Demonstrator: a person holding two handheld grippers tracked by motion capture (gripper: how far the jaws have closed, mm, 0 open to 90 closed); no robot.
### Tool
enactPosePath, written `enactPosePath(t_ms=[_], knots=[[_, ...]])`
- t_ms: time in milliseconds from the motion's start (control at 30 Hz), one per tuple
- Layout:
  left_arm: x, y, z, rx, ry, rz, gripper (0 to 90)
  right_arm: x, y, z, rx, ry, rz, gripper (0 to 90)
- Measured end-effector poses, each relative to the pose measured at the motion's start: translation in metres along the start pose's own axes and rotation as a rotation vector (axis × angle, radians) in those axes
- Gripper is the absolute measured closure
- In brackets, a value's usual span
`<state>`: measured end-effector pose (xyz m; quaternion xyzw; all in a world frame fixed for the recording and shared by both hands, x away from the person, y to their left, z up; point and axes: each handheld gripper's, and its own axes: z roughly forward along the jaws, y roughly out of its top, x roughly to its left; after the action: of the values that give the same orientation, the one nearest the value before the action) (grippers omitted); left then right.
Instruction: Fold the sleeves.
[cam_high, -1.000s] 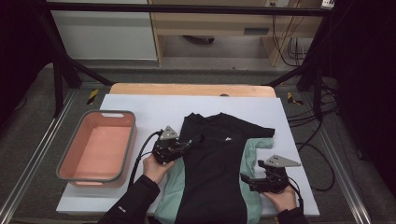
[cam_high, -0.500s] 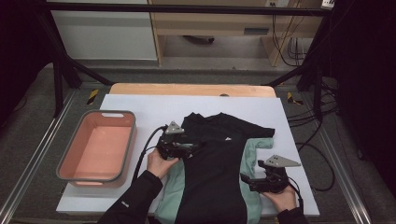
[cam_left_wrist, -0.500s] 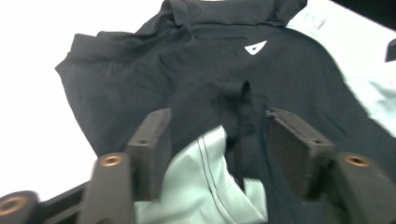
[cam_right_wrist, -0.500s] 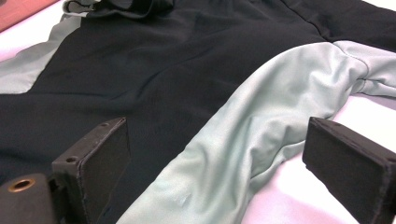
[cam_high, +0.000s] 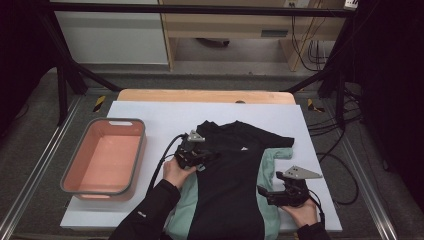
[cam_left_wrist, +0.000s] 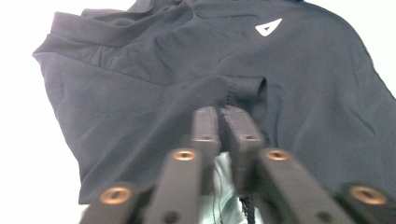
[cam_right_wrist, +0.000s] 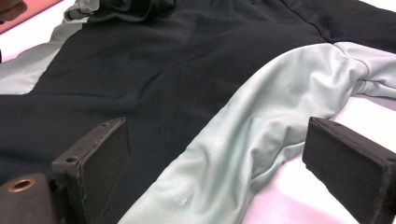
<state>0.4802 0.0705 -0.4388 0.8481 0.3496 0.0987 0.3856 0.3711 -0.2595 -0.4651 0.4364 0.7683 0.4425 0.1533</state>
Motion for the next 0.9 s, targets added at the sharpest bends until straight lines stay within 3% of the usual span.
enactPosePath(t_ms=[133, 267, 433, 533, 600, 667, 700, 767, 833, 900], knots=[[-0.003, 0.003, -0.003, -0.058, -0.041, -0.014, 88.6, 0.000, 0.000, 0.000, 0.000, -0.001, 0.000, 8.2], [-0.009, 0.012, -0.001, -0.081, -0.083, -0.033, 89.0, -0.001, 0.000, -0.001, -0.002, -0.001, -0.002, 8.1], [-0.019, 0.013, 0.010, -0.054, -0.084, -0.014, 88.9, -0.001, 0.000, -0.001, 0.001, 0.000, 0.002, 8.2], [-0.016, 0.007, 0.015, -0.024, -0.080, -0.015, 88.4, -0.001, 0.000, -0.001, 0.001, -0.001, 0.000, 8.1], [-0.012, 0.003, 0.011, -0.029, -0.094, -0.028, 85.8, -0.001, 0.000, -0.001, -0.002, -0.002, 0.001, 8.1], [-0.008, 0.002, 0.001, -0.058, -0.117, -0.035, 76.6, -0.001, 0.000, -0.001, -0.002, -0.001, 0.003, 8.1], [-0.006, 0.002, -0.003, -0.074, -0.108, -0.032, 67.3, -0.001, 0.000, -0.001, -0.001, -0.002, 0.004, 8.1], [0.000, 0.002, -0.014, -0.109, -0.074, -0.026, 50.1, -0.001, 0.000, -0.001, -0.003, -0.004, 0.010, 8.0], [0.009, 0.002, -0.025, -0.140, -0.022, -0.027, 39.0, -0.001, 0.000, -0.001, -0.004, -0.005, 0.009, 8.0], [0.021, 0.001, -0.030, -0.142, 0.015, -0.054, 30.0, -0.001, 0.000, -0.001, -0.007, -0.006, 0.009, 7.9]])
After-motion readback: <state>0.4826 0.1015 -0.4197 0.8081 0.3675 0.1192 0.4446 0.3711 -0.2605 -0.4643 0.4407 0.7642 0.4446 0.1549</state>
